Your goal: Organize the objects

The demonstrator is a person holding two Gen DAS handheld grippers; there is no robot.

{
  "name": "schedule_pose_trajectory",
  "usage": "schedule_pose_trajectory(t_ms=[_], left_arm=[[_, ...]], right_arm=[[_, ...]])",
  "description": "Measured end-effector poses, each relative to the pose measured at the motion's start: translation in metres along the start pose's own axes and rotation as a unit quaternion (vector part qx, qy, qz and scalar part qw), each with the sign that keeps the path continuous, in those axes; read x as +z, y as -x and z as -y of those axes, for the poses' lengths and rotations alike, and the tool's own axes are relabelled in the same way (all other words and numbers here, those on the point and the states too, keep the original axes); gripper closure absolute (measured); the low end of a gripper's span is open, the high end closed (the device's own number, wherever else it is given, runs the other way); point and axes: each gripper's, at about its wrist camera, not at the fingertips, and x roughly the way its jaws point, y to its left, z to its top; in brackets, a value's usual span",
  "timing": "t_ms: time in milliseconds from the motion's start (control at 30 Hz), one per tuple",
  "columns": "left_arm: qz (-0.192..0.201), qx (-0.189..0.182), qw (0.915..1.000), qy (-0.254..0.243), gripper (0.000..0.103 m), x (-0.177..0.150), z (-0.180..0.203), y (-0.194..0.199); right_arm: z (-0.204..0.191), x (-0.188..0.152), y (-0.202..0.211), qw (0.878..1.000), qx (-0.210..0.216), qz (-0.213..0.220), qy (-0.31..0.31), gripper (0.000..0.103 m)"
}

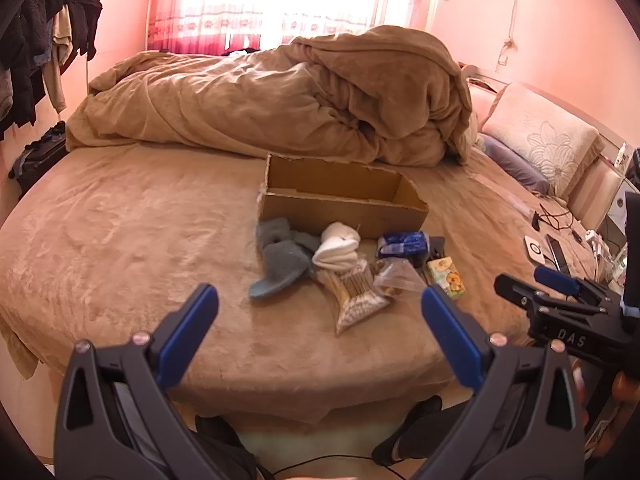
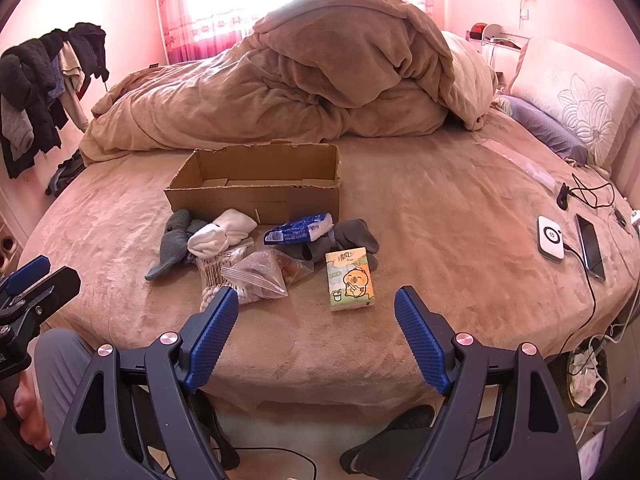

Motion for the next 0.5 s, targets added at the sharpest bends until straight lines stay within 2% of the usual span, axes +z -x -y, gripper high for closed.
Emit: schedule_pose_trajectory(t_ms=[500], left_arm=[[-0.003,-0.003,1.0,0.001,0.001,-0.001,-0.0005,-0.0012]], right_arm=[[0.0002,-0.0022,-0.0013,1.0,0.001,-0.002,-0.002,0.02]])
